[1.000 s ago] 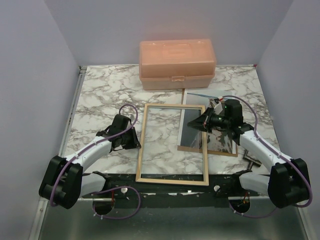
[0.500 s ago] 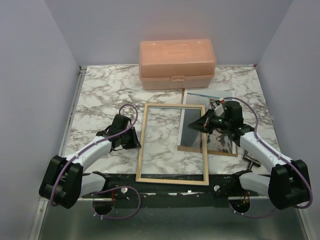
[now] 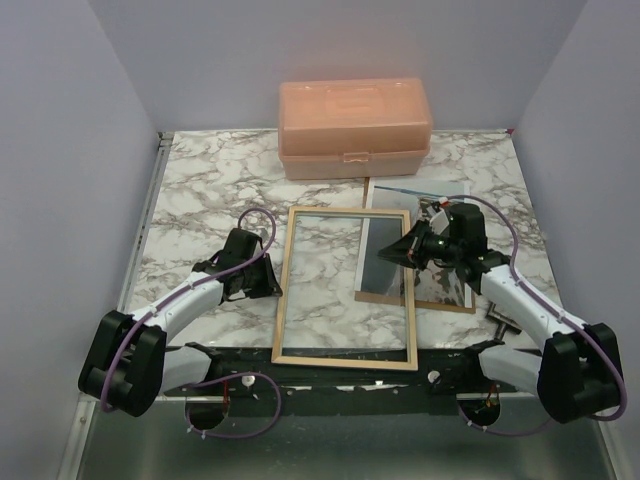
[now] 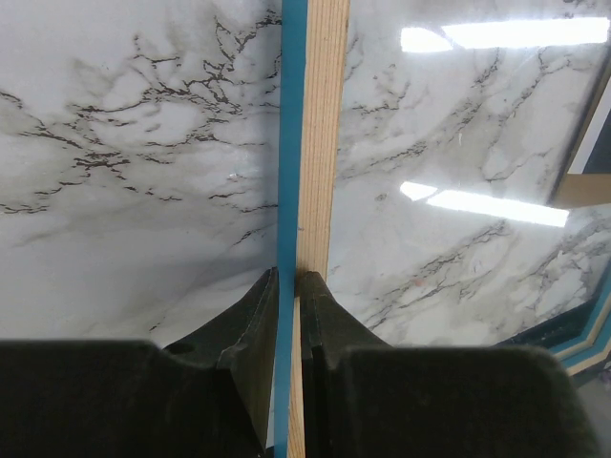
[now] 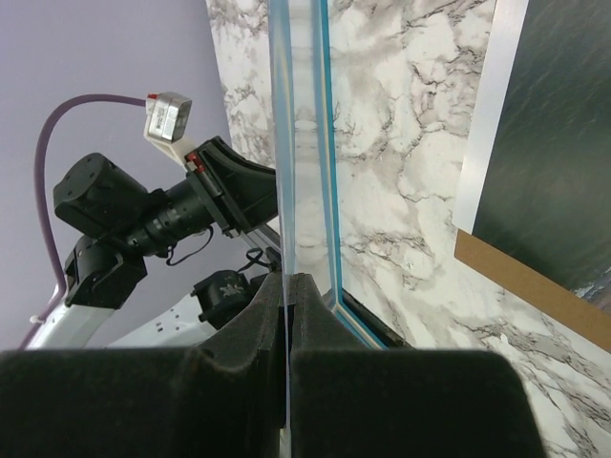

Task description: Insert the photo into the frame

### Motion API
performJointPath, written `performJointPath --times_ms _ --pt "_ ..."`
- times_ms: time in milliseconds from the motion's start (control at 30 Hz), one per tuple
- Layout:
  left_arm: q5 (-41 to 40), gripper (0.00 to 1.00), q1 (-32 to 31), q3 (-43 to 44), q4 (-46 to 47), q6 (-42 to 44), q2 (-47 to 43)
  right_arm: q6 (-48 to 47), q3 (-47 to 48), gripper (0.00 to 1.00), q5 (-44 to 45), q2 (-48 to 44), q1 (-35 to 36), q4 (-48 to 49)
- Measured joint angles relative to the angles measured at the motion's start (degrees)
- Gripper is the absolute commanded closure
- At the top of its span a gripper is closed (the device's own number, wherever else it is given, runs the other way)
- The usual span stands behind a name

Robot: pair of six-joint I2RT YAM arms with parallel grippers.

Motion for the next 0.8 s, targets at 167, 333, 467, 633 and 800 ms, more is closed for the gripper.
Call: performJointPath --times_ms 167,333,467,633,800 --pt "0.0 0.84 0.0 0.0 0.0 0.0 0.0 -1.6 0.0 0.99 0.2 -0.3 0.0 -0.5" --pt "0.2 0.84 0.0 0.0 0.0 0.0 0.1 -3.2 0.2 0.99 0.2 0.3 0.0 -0.5" --pt "0.3 0.84 0.0 0.2 0.0 0.0 0.4 -3.9 1.1 0.99 0.0 1.3 0.0 -0.5" --pt "0.4 0.84 0.0 0.2 0.2 0.0 0.6 -4.0 2.3 0.99 -0.3 2.0 0.0 -0.2" --pt "0.4 0.84 0.0 0.4 0.3 0.0 0.8 -3.5 2.4 0.99 -1.1 3.2 0.0 1.1"
